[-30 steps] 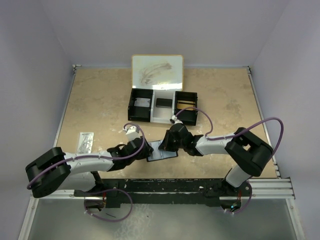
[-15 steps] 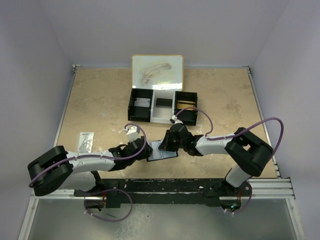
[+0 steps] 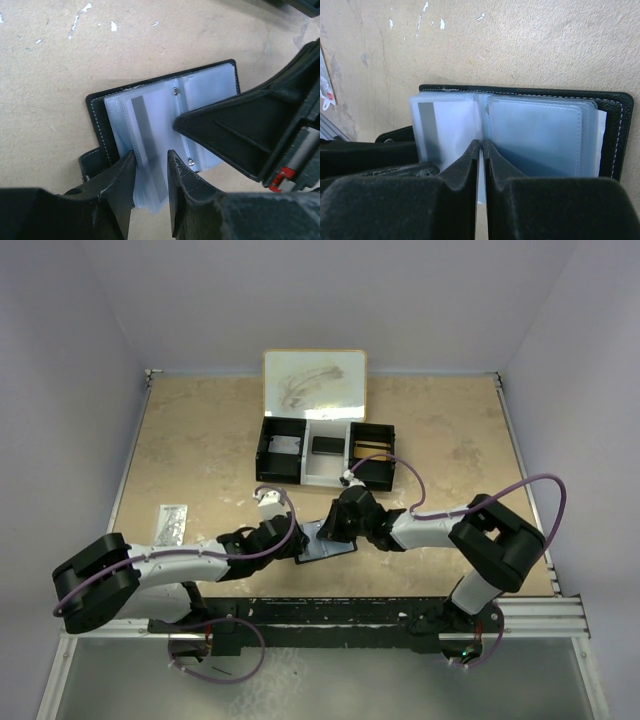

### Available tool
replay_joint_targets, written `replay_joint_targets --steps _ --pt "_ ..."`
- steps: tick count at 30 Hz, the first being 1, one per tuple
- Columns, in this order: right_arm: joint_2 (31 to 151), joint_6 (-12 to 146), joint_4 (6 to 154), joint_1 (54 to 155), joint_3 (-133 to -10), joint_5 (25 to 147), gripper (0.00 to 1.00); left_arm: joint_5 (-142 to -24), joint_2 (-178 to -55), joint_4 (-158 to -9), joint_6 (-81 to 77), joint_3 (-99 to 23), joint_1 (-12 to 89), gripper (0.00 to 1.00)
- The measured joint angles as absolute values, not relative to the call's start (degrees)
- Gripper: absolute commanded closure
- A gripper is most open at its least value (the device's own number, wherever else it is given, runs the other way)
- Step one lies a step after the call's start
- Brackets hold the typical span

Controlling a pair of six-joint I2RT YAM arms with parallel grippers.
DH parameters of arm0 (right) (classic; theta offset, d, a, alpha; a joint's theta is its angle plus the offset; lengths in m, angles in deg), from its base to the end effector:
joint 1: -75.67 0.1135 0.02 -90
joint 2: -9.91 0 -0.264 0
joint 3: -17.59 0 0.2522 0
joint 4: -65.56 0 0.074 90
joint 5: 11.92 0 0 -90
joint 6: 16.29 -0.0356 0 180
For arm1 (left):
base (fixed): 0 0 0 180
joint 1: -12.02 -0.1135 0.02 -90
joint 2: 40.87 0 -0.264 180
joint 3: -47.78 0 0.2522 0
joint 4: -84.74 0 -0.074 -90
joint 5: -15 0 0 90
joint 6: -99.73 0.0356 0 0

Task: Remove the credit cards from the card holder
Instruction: Adjust the card holder at the center of the board.

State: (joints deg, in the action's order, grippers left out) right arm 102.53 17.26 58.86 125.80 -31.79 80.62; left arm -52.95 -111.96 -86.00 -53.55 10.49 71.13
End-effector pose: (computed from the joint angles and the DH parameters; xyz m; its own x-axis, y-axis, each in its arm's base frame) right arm 0.1936 0.2342 0.1392 -0.8690 0.2584 -0.4220 -0.1183 0.7197 0.6842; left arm 0.1255 -0.1838 0.1499 -0.7423 -0.3718 -0.5575 -0.0188 0.8431 -0.5374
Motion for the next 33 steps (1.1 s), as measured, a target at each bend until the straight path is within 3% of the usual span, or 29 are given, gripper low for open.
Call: replay_joint_targets --steps 22,33 --pt "102.35 17.70 58.88 125.62 -31.85 80.65 0.88 -54.18 -113.64 -78.56 -49.62 1.22 72.82 0.65" --pt "102.33 17.74 58.79 125.60 -31.85 80.97 0.86 -53.33 -116.05 -73.86 -48.15 -2.54 74.41 0.70"
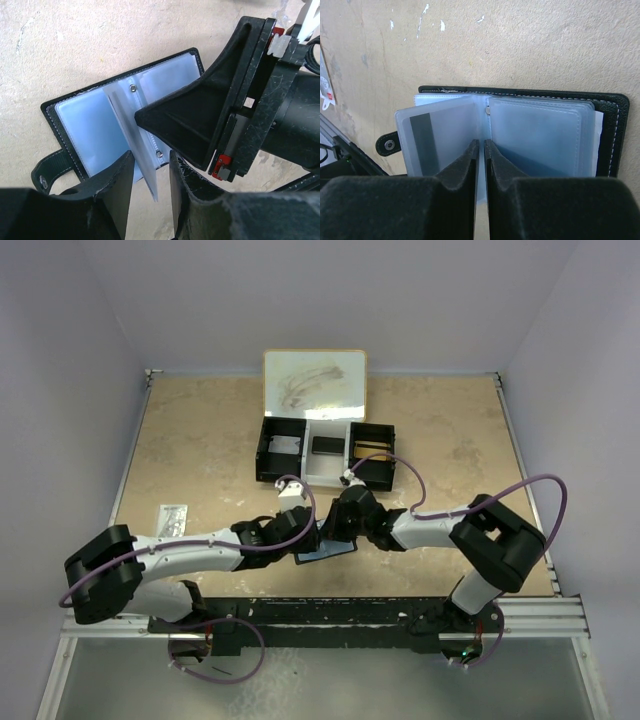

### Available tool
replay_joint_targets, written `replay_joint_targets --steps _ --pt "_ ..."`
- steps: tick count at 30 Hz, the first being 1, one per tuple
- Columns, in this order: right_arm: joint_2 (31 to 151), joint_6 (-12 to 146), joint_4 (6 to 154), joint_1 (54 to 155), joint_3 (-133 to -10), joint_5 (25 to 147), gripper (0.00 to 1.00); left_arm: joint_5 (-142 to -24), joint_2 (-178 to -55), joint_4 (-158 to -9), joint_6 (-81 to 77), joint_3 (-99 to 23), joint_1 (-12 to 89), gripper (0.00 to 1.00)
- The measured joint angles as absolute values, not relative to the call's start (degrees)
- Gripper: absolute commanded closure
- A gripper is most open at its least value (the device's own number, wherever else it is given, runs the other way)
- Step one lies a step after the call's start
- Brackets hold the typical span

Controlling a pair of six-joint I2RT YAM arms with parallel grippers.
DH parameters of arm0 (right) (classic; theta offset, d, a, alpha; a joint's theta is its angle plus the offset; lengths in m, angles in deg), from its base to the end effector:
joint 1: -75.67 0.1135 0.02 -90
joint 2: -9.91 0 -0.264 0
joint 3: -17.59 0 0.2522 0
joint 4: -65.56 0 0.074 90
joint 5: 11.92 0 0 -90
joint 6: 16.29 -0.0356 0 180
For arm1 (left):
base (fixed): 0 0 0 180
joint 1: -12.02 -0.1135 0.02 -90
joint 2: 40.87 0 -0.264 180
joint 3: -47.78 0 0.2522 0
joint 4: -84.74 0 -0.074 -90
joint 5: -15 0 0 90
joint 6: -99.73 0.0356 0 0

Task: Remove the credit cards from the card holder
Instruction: Adjust the card holder at the center of the board.

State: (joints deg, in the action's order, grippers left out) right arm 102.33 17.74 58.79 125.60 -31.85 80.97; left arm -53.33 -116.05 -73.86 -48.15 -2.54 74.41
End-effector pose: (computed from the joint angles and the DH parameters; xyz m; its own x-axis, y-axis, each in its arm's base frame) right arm 0.1944 0.2338 0.1406 -0.8679 0.2540 -0.4269 -0.1272 0.7170 0.6853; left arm 0.1300 -0.2202 0.1853 -0.7753 -0.2160 -0.5936 0.0914 0.8915 -0.4437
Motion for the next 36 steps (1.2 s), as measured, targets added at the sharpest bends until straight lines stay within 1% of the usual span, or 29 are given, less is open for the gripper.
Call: replay_joint_targets --steps 9,11,13,17,19,22,25,26,28,30,36 --pt "99.73 17.57 59.21 125.49 -30.26 82.37 0.80 -53.87 -116.37 -78.30 -47.87 -2.52 74.48 0.70" --pt "98.22 17.42 60.32 125.49 -29.91 82.26 0.75 -53.87 -117.05 -79.26 -47.78 -2.54 74.48 0.70" --pt "95.86 17.26 62.79 125.51 -29.80 81.56 0.71 -53.83 -117.90 -79.94 -47.69 -2.54 74.48 0.70" --pt "91.12 16.58 68.95 124.75 -29.67 78.26 0.70 -53.76 -119.37 -81.32 -47.69 -2.54 74.48 0.70" --pt "88.69 16.45 71.47 123.28 -29.08 77.04 0.69 -53.85 -120.22 -82.39 -47.69 -2.54 74.46 0.70" --pt "83.69 16.74 74.46 119.46 -26.91 75.29 0.64 -54.20 -121.77 -83.66 -47.67 -2.91 74.59 0.69" --pt "77.89 17.15 77.43 116.66 -24.84 73.63 0.62 -55.03 -124.40 -84.88 -47.58 -4.35 74.65 0.68" --pt "75.82 17.39 78.33 116.20 -24.33 73.17 0.62 -55.29 -125.36 -85.21 -47.58 -4.96 74.68 0.67" --pt "72.21 18.01 79.62 115.76 -23.77 73.06 0.61 -55.82 -126.32 -86.50 -47.56 -5.42 74.81 0.59" --pt "69.85 18.68 79.86 115.72 -23.57 73.39 0.61 -56.80 -125.93 -88.05 -47.52 -5.18 74.85 0.55" --pt "67.82 19.78 79.64 115.72 -23.28 76.58 0.59 -57.83 -121.42 -89.06 -46.19 -4.66 74.85 0.51"
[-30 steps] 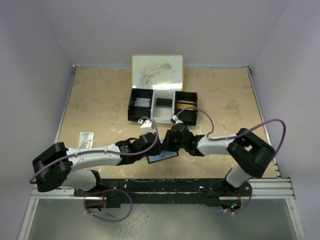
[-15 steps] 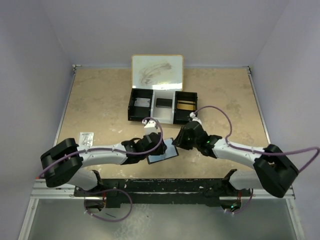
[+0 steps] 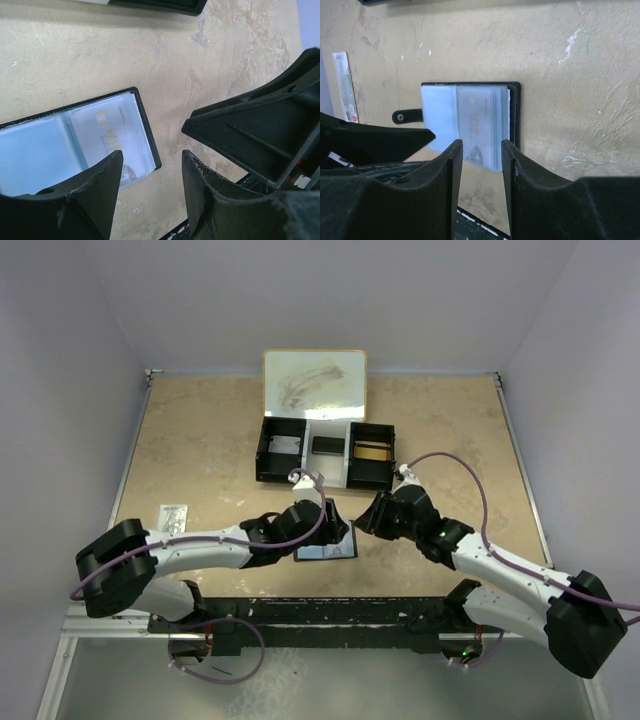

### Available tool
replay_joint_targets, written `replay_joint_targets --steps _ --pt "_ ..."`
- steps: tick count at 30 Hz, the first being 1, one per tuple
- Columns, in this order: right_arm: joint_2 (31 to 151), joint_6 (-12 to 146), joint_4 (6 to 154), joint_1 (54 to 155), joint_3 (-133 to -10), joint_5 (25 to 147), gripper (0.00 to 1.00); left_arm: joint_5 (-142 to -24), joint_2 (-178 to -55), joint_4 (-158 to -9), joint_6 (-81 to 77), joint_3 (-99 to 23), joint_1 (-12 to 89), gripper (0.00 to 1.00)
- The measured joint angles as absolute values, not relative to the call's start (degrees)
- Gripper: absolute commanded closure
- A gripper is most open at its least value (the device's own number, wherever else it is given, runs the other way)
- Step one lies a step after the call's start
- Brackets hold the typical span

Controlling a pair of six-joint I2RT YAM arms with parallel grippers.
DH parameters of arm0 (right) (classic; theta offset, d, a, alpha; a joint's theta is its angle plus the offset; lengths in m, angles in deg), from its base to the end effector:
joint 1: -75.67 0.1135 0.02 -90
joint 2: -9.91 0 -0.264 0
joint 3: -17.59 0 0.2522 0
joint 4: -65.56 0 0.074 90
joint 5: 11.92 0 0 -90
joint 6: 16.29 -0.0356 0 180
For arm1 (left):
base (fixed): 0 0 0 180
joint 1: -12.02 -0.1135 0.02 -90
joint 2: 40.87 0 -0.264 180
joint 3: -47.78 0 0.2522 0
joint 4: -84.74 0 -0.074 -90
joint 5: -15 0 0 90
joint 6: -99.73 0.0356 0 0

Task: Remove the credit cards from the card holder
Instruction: Adjust the card holder at the center of the board.

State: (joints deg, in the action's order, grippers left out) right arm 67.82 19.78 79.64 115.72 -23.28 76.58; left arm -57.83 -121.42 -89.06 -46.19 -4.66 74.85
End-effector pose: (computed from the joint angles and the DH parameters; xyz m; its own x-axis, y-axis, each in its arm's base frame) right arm 0.1649 0.1374 0.2066 -0.7390 0.4344 -0.5150 -0.0488 0.7278 0.6840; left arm 0.1410 -0.2517 0.1942 -0.7560 -0.2600 -0.6007 0.2007 0.7814 -0.5909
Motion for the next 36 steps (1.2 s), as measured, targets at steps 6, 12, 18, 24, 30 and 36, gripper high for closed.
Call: replay_joint_targets --steps 6,12,18,24,30,36 --pt "68.41 19.84 76.52 115.72 -20.18 80.89 0.56 -53.81 -117.34 -84.42 -46.25 -4.24 74.74 0.49" --pt "74.57 20.39 71.62 115.72 -18.72 85.10 0.60 -54.57 -118.36 -84.07 -46.86 -0.94 72.66 0.51" --pt "78.72 21.74 67.97 115.72 -18.72 87.18 0.60 -56.84 -121.29 -85.56 -47.69 0.19 72.03 0.59" --pt "81.30 22.77 66.31 115.72 -18.80 88.45 0.62 -57.06 -121.80 -85.82 -48.09 0.19 72.03 0.69" --pt "84.21 23.16 65.24 115.72 -19.74 89.08 0.63 -57.41 -121.93 -87.24 -48.22 1.22 72.03 0.73" --pt "80.84 23.38 67.82 115.72 -20.88 87.18 0.57 -58.31 -123.65 -88.27 -48.35 2.07 72.03 0.77"
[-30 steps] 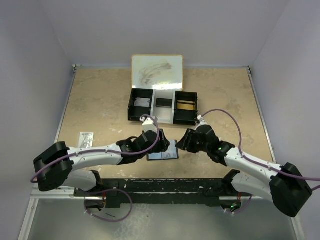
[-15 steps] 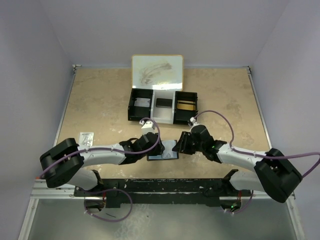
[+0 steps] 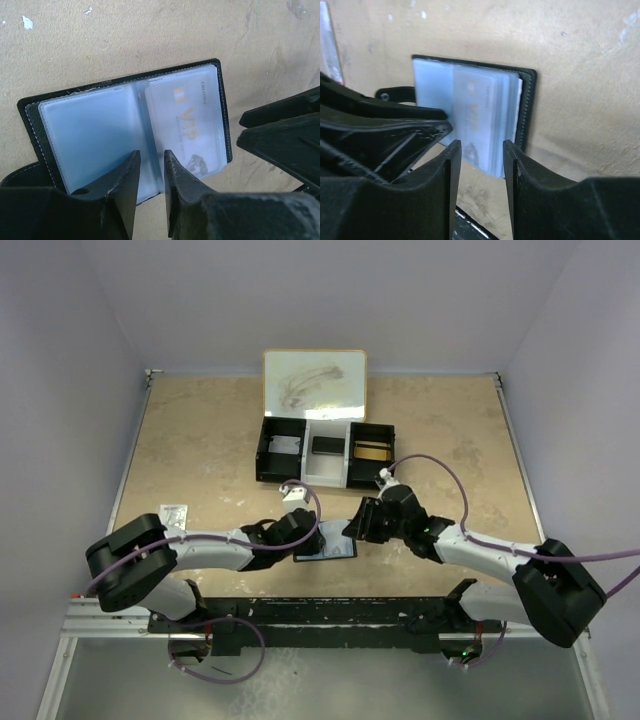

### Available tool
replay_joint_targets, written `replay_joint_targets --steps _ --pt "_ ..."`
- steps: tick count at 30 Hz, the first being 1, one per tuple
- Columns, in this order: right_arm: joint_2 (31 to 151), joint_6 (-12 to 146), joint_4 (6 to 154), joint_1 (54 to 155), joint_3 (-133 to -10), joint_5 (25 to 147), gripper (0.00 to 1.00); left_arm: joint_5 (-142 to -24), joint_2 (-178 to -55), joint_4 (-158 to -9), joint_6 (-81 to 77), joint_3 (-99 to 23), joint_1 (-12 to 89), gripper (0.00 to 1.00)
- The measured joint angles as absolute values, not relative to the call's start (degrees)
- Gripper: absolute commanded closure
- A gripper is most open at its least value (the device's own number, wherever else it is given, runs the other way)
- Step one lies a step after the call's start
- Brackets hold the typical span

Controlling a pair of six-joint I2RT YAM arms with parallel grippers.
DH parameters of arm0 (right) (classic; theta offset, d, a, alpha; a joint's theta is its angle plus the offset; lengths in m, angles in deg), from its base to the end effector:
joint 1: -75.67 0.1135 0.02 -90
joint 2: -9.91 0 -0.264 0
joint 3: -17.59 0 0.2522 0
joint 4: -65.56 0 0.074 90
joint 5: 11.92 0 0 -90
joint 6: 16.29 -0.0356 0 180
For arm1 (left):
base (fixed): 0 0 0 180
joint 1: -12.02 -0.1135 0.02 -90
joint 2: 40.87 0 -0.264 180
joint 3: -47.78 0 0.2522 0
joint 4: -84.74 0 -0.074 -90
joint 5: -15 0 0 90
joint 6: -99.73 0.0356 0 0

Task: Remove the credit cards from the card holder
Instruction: Adjust the card holder at the center of the board.

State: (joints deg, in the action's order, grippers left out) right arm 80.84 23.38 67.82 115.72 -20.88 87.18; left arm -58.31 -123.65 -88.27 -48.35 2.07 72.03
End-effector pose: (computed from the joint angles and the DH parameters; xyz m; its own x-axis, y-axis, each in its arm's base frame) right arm 0.1772 0.1563 0.1655 -0.8440 0.2835 -0.4554 -0.1335 0.7112 0.6902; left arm 0.1417 -0.2250 0.1482 -0.8004 -0.2397 -0.5495 0.0891 0.8589 -0.5044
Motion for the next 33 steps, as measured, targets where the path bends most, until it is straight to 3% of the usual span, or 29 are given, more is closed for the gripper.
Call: replay_joint_targets --steps 22,30,33 --pt "88.23 23.47 59.34 115.55 -20.84 92.25 0.66 -58.29 -125.93 -91.55 -49.38 2.93 72.03 0.91" --pt "86.44 22.60 57.98 115.55 -19.92 94.09 0.76 -58.29 -126.41 -92.88 -49.73 3.14 72.03 0.89" --pt "84.65 22.46 57.96 115.55 -19.92 94.33 0.87 -58.22 -125.71 -92.73 -49.75 3.56 72.03 0.88"
